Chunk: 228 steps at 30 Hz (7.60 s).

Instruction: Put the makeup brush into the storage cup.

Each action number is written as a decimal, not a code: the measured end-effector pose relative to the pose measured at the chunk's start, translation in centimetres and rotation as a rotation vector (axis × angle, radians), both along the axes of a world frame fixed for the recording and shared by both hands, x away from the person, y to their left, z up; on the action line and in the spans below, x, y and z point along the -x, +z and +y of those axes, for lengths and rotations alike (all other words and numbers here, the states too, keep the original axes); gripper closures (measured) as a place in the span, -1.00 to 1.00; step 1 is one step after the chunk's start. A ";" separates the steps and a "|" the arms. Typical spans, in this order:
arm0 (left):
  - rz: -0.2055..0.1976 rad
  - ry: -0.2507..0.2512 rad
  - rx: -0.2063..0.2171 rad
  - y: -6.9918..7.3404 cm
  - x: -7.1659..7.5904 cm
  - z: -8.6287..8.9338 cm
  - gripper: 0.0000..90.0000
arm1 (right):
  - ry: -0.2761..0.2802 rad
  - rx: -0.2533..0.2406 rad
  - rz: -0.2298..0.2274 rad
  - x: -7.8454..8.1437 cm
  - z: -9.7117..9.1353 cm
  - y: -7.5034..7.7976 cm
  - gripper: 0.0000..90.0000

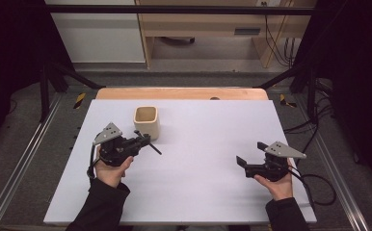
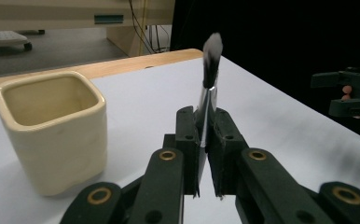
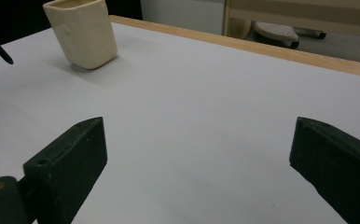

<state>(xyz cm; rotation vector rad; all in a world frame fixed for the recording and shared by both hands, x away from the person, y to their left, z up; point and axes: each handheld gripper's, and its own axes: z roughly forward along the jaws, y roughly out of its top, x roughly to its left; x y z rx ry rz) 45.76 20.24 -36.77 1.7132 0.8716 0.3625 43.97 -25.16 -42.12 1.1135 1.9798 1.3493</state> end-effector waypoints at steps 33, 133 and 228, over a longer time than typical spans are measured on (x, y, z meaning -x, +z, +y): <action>-0.018 0.050 -0.064 2.0 -1.7 0.8 0.85 | -0.029 -0.006 -0.003 0.0 -0.4 0.1 -0.91; 0.025 0.242 -0.200 3.4 -11.1 1.7 0.85 | 0.003 -0.013 0.010 -0.1 0.0 -0.1 -0.92; -0.003 0.143 -0.099 -4.9 1.7 7.1 -0.83 | 0.027 -0.045 -0.011 0.8 0.1 0.7 -0.93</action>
